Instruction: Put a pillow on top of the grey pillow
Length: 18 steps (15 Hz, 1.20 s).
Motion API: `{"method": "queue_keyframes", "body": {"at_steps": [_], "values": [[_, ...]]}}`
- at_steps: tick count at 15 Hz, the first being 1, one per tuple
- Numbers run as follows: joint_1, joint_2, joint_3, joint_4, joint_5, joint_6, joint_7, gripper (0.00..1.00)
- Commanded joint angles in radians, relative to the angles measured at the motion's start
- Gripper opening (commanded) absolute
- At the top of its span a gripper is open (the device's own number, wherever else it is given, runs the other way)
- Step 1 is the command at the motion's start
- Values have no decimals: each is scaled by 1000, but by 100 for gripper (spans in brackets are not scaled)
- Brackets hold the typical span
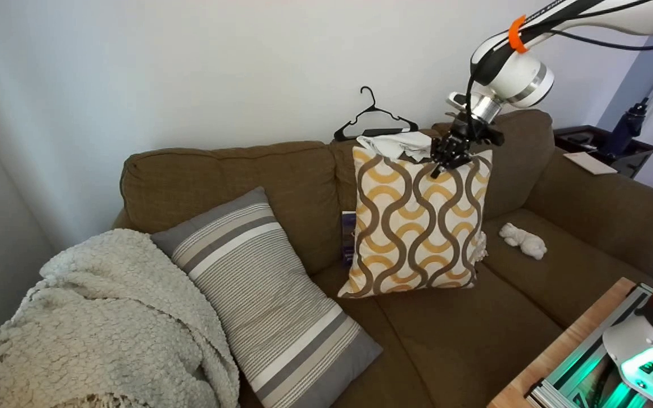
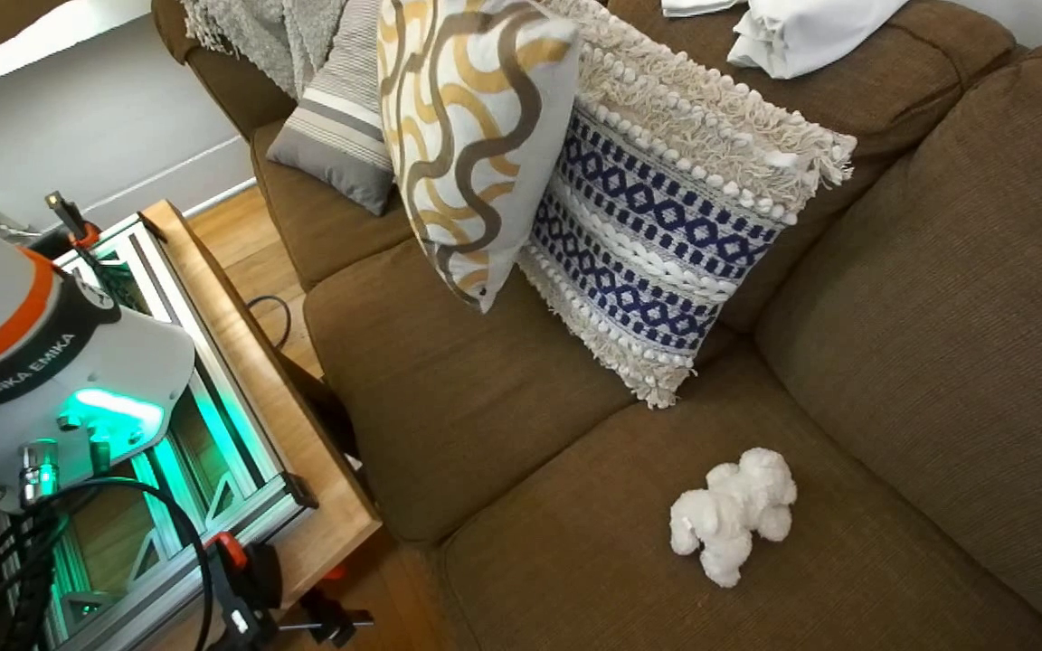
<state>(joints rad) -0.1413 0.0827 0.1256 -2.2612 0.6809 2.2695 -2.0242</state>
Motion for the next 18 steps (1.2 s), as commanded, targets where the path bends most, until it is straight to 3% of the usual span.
{"method": "queue_keyframes", "body": {"at_steps": [1, 6, 10, 11, 13, 17, 18], "values": [[103, -106, -4, 53, -40, -29, 46, 2], [216, -45, 22, 285, -118, -103, 137, 2], [260, 81, 51, 515, -129, -146, 225, 2], [255, 14, 48, 372, -133, -84, 190, 9], [259, 67, 62, 452, -135, -108, 207, 9], [255, 105, 65, 483, -136, -111, 209, 9], [254, 106, 65, 483, -136, -111, 209, 2]]}}
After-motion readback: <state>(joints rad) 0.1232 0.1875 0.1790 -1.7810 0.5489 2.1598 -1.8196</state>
